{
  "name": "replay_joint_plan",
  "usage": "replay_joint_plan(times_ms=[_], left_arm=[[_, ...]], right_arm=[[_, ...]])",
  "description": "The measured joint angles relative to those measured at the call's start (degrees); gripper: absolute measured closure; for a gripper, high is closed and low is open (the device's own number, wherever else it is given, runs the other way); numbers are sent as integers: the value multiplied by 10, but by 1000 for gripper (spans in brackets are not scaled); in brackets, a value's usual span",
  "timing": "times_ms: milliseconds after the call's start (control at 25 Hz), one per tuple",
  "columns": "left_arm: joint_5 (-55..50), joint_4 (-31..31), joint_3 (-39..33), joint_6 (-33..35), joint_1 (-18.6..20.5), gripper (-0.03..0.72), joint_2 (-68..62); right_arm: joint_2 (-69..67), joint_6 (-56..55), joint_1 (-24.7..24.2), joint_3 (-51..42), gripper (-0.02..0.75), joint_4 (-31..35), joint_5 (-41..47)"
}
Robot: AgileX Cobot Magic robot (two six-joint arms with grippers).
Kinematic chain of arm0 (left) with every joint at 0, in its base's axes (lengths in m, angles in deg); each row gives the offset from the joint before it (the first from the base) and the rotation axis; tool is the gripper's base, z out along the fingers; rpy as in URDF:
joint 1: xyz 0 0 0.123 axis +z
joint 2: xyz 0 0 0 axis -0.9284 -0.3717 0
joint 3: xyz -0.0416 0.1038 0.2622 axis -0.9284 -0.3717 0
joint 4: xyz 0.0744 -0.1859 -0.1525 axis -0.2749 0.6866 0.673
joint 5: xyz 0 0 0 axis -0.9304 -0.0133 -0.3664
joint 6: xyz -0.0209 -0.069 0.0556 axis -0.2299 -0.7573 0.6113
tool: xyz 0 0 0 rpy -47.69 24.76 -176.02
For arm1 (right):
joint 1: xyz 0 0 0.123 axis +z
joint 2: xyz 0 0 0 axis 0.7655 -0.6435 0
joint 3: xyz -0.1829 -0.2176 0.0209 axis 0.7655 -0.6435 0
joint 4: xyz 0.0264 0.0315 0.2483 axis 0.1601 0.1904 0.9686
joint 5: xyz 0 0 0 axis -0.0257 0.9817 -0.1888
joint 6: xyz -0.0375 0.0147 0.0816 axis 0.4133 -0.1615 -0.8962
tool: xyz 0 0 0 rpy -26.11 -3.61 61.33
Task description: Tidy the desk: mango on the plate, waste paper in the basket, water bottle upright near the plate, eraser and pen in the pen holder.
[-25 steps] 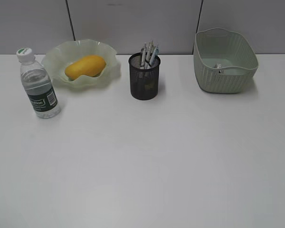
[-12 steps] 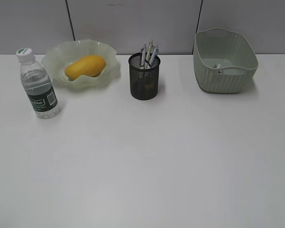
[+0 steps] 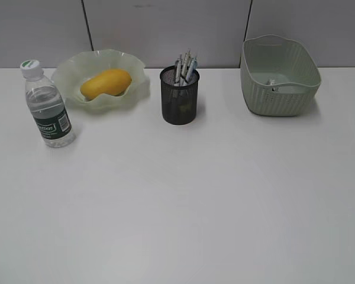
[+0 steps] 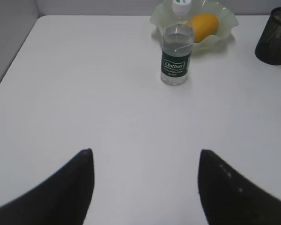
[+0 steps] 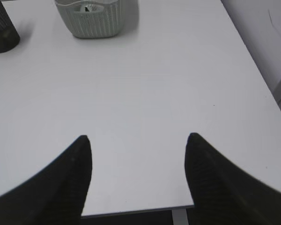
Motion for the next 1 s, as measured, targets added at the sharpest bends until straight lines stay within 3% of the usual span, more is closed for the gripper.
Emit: replay_joint_plan(times_ms=[1000], left_arm=[[0, 4, -1, 0, 0, 160, 2]], right_arm=[[2, 0, 0, 0, 240, 4, -1]])
